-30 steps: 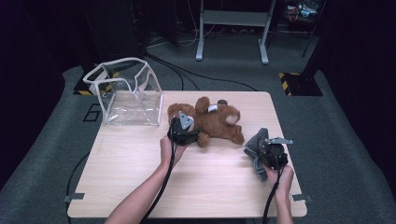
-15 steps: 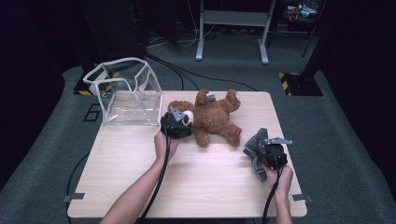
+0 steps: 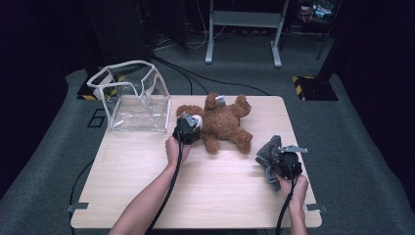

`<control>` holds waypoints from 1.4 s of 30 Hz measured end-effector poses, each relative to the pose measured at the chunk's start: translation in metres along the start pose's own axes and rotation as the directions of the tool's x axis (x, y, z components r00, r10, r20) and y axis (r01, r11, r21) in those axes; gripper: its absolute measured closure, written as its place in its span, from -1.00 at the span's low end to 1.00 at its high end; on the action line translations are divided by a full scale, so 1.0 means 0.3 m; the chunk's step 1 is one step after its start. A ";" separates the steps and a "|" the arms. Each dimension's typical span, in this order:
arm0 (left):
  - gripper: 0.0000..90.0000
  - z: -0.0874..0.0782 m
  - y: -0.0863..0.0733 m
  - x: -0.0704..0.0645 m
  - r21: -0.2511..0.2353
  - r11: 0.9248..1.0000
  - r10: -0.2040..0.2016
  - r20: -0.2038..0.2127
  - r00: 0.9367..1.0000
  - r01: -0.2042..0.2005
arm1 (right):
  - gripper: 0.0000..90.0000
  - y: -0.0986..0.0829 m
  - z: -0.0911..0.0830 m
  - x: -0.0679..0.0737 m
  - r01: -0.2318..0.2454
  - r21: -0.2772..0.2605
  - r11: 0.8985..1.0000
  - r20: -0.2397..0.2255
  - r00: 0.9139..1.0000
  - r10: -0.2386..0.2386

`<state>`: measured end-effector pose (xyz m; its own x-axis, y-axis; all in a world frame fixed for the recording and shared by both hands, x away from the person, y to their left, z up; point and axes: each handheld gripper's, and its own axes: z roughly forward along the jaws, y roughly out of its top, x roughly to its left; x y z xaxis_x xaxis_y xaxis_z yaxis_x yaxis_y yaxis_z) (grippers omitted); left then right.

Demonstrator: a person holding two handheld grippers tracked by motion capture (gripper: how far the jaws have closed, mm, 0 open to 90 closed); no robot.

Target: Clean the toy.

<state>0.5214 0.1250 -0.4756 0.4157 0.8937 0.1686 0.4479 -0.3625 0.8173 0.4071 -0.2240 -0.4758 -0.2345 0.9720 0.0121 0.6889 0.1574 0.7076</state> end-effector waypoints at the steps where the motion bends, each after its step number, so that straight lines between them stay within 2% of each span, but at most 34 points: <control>1: 0.33 0.000 -0.002 0.001 -0.004 1.000 0.002 0.003 1.000 -0.002 | 0.59 0.001 -0.002 0.001 0.001 -0.002 1.000 0.002 1.000 -0.001; 8: 0.47 -0.023 -0.027 0.021 -0.044 0.999 0.008 0.077 0.997 -0.004 | 0.60 0.008 -0.014 0.008 0.018 -0.009 1.000 -0.001 1.000 -0.018; 11: 0.49 -0.042 -0.037 0.021 -0.063 0.998 0.012 0.115 0.993 -0.004 | 0.60 0.017 -0.025 0.017 0.017 -0.022 1.000 -0.005 1.000 -0.018; 12: 0.49 -0.050 -0.040 0.020 -0.066 0.998 0.010 0.129 0.992 -0.001 | 0.60 0.022 -0.032 0.018 0.031 -0.029 0.999 -0.007 0.999 -0.032; 13: 0.49 -0.054 -0.044 0.018 -0.075 0.997 0.006 0.136 0.991 0.004 | 0.60 0.027 -0.038 0.025 0.020 -0.035 0.999 -0.012 1.000 -0.021; 15: 0.49 -0.067 -0.050 0.015 -0.081 0.997 0.008 0.158 0.987 0.005 | 0.60 0.038 -0.048 0.031 0.037 -0.047 0.998 -0.017 0.999 -0.037; 22: 0.50 -0.099 -0.079 0.007 -0.101 0.995 0.026 0.192 0.981 -0.007 | 0.60 0.088 -0.075 0.080 0.075 -0.081 0.994 -0.027 0.997 -0.077; 26: 0.44 -0.106 -0.088 0.007 -0.105 0.995 0.018 0.168 0.986 -0.001 | 0.60 0.098 -0.075 0.093 0.085 -0.082 0.993 -0.029 0.996 -0.088; 27: 0.34 -0.107 -0.083 0.003 -0.105 0.994 0.011 0.145 0.989 0.004 | 0.60 0.099 -0.073 0.094 0.082 -0.083 0.993 -0.034 0.996 -0.085; 28: 0.24 -0.109 -0.078 0.002 -0.107 0.994 0.007 0.134 0.991 0.007 | 0.60 0.098 -0.072 0.094 0.083 -0.081 0.993 -0.034 0.996 -0.086; 31: -0.05 -0.115 -0.048 -0.012 -0.117 0.993 -0.011 0.065 0.998 0.019 | 0.60 0.094 -0.069 0.091 0.080 -0.078 0.994 -0.030 0.996 -0.083; 35: -0.25 -0.089 -0.012 -0.028 -0.090 0.996 -0.019 0.025 0.999 0.021 | 0.60 0.090 -0.066 0.087 0.065 -0.080 0.995 -0.036 0.997 -0.069; 37: -0.33 -0.069 0.003 -0.034 -0.071 0.997 -0.020 0.012 1.000 0.020 | 0.60 0.089 -0.069 0.084 0.076 -0.079 0.994 -0.034 0.996 -0.079; 39: -0.25 -0.048 0.003 -0.035 -0.043 0.999 -0.019 -0.011 1.000 0.018 | 0.60 0.089 -0.070 0.083 0.071 -0.080 0.994 -0.036 0.997 -0.074; 41: -0.08 -0.035 -0.008 -0.029 -0.047 0.998 -0.037 0.006 0.999 0.037 | 0.60 0.088 -0.070 0.083 0.067 -0.080 0.994 -0.037 0.997 -0.071; 42: 0.22 -0.033 -0.012 -0.029 -0.050 0.998 -0.024 0.018 1.000 0.025 | 0.60 0.087 -0.070 0.083 0.071 -0.080 0.994 -0.039 0.997 -0.074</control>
<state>0.5085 0.1212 -0.4744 0.4186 0.8974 0.1391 0.4181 -0.3264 0.8477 0.4049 -0.1995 -0.4422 -0.3113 0.9502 -0.0126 0.6133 0.2110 0.7611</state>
